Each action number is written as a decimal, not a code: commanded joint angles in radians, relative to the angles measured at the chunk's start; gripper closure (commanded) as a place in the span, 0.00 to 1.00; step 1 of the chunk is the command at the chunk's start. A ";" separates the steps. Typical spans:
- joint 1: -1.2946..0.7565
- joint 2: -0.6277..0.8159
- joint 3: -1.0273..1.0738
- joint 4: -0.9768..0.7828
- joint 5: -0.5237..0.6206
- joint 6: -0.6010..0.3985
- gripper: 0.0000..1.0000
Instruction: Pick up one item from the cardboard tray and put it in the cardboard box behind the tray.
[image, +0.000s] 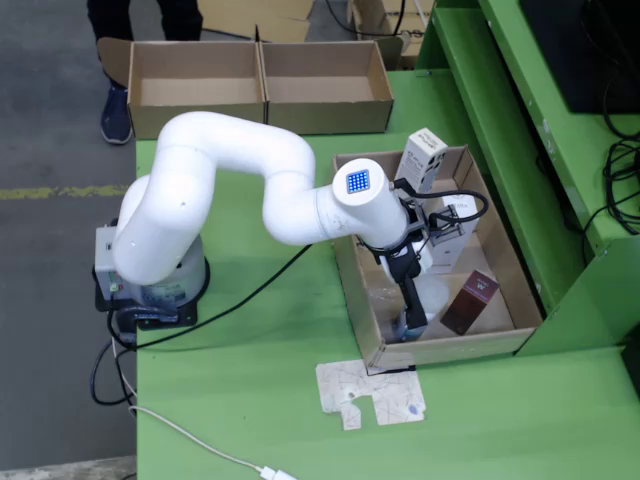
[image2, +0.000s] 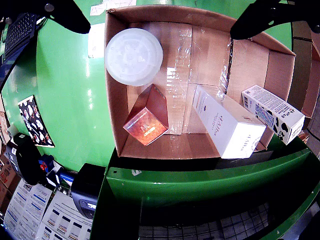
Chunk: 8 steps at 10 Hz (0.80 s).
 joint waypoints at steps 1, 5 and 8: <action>0.004 0.037 0.020 0.019 -0.003 0.007 0.00; 0.000 0.007 0.065 -0.003 0.004 0.002 0.00; -0.003 0.016 0.056 -0.007 0.009 -0.003 0.00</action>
